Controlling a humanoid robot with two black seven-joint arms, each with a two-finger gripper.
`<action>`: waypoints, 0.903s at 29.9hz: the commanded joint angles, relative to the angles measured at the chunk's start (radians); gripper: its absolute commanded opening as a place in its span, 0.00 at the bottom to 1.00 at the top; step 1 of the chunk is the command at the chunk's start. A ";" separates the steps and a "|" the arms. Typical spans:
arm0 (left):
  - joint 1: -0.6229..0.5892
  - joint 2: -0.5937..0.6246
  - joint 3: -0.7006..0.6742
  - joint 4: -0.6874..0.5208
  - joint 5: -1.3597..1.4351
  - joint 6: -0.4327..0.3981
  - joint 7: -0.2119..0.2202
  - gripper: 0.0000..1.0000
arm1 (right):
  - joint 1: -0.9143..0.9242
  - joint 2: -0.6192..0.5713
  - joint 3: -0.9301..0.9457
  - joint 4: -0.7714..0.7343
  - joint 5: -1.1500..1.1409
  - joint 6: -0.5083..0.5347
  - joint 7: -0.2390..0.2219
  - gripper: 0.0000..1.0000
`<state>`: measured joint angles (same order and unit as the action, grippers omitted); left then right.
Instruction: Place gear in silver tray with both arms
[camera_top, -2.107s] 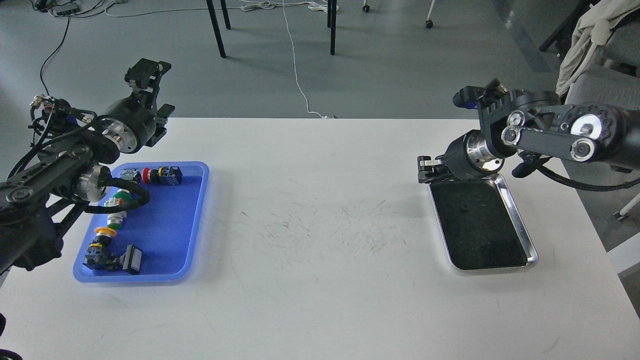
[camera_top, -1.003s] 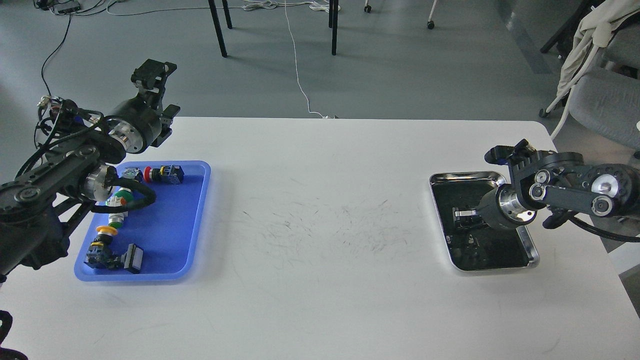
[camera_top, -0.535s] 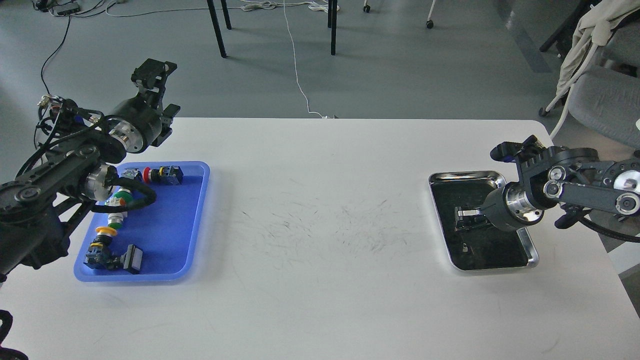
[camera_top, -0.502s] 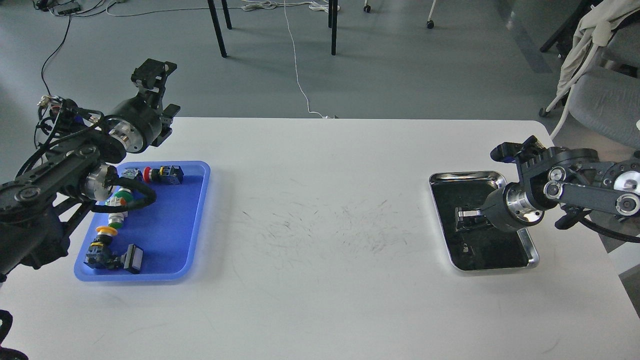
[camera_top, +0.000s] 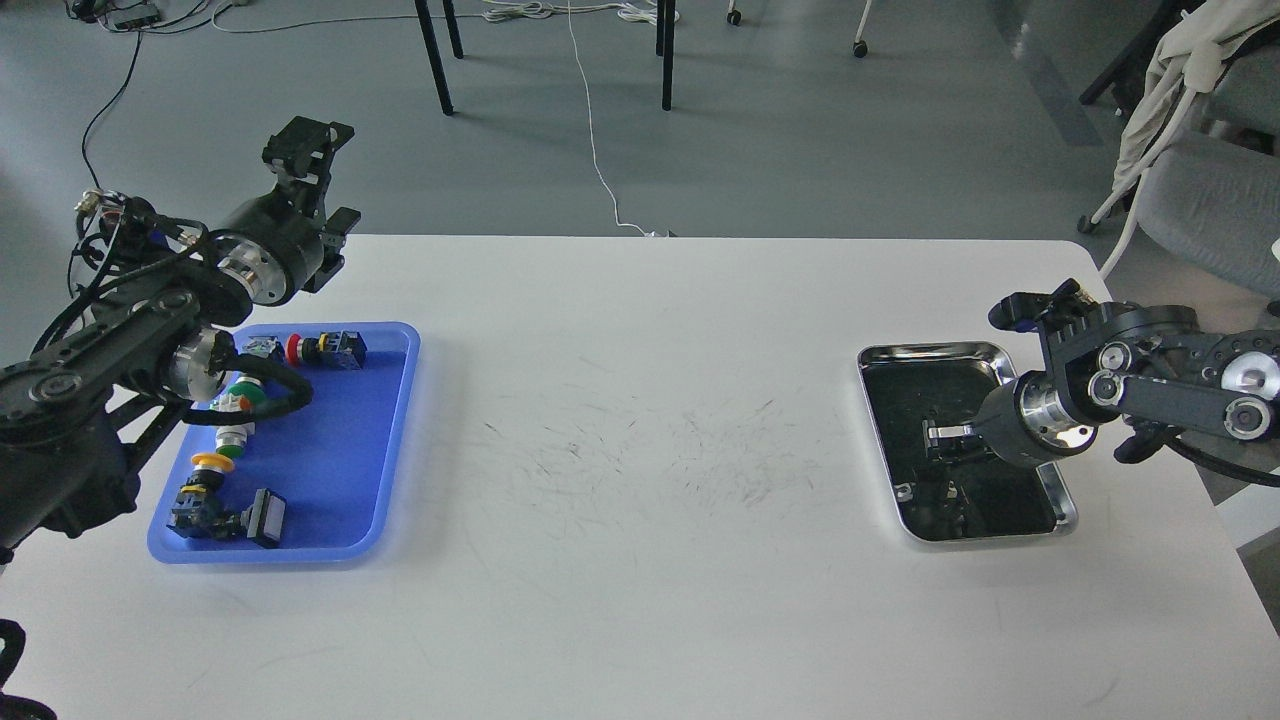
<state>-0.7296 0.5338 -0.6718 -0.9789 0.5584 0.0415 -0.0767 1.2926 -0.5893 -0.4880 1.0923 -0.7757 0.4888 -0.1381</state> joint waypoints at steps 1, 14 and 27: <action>-0.001 0.000 0.000 -0.001 0.000 0.000 0.000 0.98 | 0.002 0.000 0.000 0.001 0.001 0.000 0.000 0.34; -0.004 0.002 0.001 0.002 0.005 0.001 0.000 0.98 | 0.001 -0.030 0.161 -0.011 0.023 0.000 0.000 0.93; -0.005 -0.023 -0.017 0.015 -0.118 0.083 -0.008 0.98 | -0.212 -0.087 0.981 -0.369 0.842 0.000 0.072 0.94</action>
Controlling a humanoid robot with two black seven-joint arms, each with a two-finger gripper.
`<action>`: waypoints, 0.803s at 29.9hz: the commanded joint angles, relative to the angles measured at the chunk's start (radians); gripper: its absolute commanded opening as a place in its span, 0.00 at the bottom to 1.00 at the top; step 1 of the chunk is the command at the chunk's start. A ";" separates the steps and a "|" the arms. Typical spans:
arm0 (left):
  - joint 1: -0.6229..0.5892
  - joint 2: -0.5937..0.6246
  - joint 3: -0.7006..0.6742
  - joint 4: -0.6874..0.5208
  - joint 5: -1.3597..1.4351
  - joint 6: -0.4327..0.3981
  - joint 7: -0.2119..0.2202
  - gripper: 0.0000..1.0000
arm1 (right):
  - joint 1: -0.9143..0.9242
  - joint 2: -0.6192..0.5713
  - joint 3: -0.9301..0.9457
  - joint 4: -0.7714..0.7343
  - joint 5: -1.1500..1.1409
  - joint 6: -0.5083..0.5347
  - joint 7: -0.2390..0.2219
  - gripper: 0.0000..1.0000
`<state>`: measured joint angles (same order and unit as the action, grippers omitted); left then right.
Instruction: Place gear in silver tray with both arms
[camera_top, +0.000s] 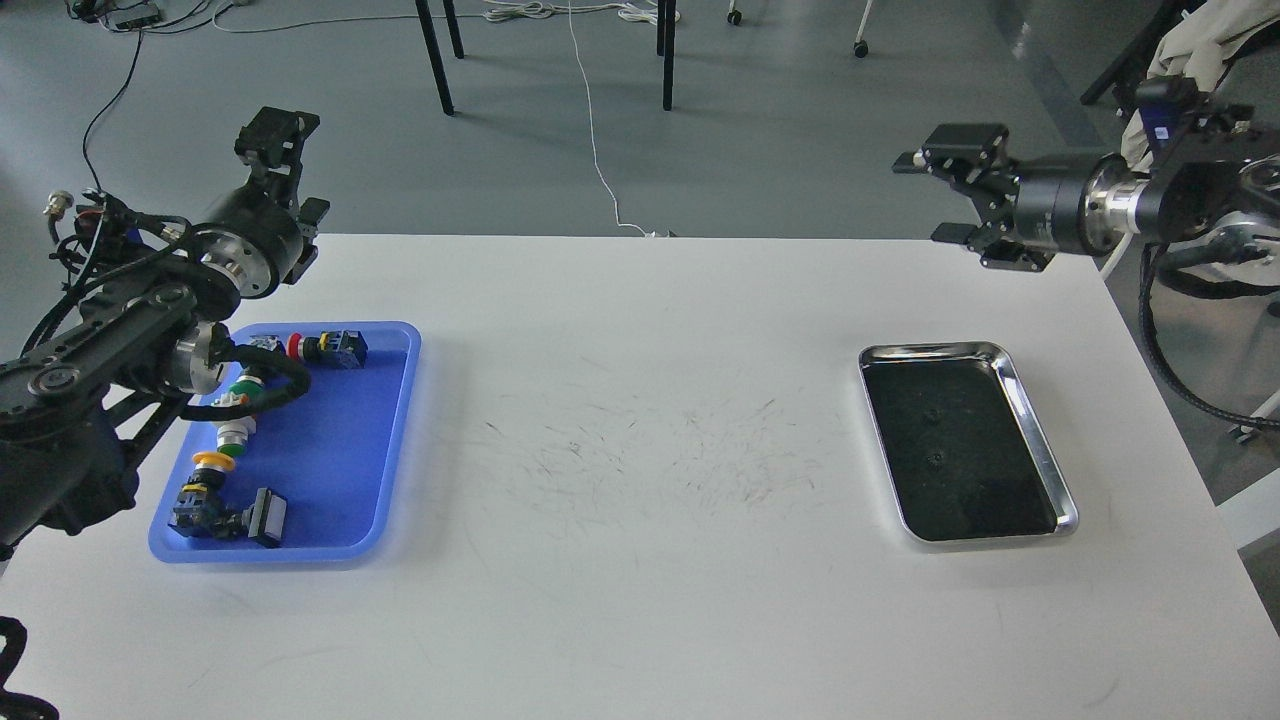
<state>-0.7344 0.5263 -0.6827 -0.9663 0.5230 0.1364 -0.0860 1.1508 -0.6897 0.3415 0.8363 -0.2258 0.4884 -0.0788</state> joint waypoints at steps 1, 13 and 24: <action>0.001 -0.017 -0.006 0.006 -0.127 -0.020 0.002 0.98 | -0.106 0.021 0.187 -0.129 0.398 0.000 0.013 0.94; 0.032 -0.127 -0.103 0.018 -0.233 -0.032 -0.008 0.98 | -0.609 0.056 0.425 0.171 0.617 0.000 0.031 0.97; 0.043 -0.169 -0.178 0.178 -0.310 -0.195 -0.049 0.98 | -0.557 0.168 0.471 0.142 0.615 -0.112 0.031 0.98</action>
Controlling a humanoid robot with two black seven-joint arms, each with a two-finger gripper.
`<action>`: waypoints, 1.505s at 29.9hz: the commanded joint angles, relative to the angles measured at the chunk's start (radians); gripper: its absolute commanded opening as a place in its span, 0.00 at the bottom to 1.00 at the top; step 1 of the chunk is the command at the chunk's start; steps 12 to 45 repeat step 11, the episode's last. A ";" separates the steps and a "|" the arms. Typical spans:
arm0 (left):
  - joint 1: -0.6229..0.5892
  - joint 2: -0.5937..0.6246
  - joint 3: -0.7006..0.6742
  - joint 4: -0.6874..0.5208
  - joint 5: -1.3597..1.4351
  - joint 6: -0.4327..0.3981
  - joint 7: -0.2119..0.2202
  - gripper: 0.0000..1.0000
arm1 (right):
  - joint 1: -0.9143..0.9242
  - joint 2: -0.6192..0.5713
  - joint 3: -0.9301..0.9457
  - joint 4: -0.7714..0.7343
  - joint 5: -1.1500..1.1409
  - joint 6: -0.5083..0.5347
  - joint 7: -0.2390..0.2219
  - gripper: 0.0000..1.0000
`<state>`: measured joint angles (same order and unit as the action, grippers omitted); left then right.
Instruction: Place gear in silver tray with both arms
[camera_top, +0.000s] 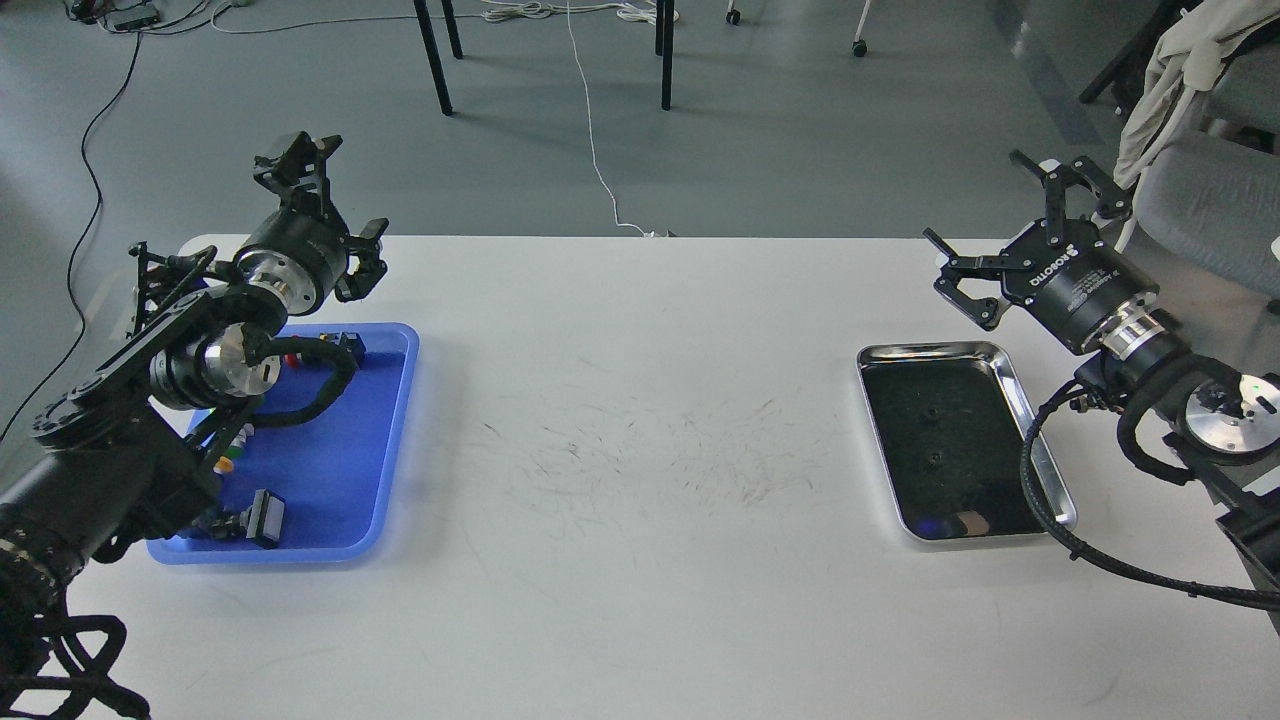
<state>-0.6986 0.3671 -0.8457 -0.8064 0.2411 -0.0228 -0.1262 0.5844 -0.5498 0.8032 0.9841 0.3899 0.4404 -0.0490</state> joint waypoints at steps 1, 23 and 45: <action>0.019 -0.010 -0.015 0.016 -0.034 -0.040 -0.010 0.98 | 0.012 0.033 0.013 -0.007 0.000 -0.072 0.001 0.99; 0.045 -0.005 -0.016 0.013 -0.036 -0.046 -0.021 0.98 | 0.008 0.062 0.109 -0.050 0.000 -0.080 0.035 0.99; 0.045 -0.005 -0.016 0.013 -0.036 -0.046 -0.021 0.98 | 0.008 0.062 0.109 -0.050 0.000 -0.080 0.035 0.99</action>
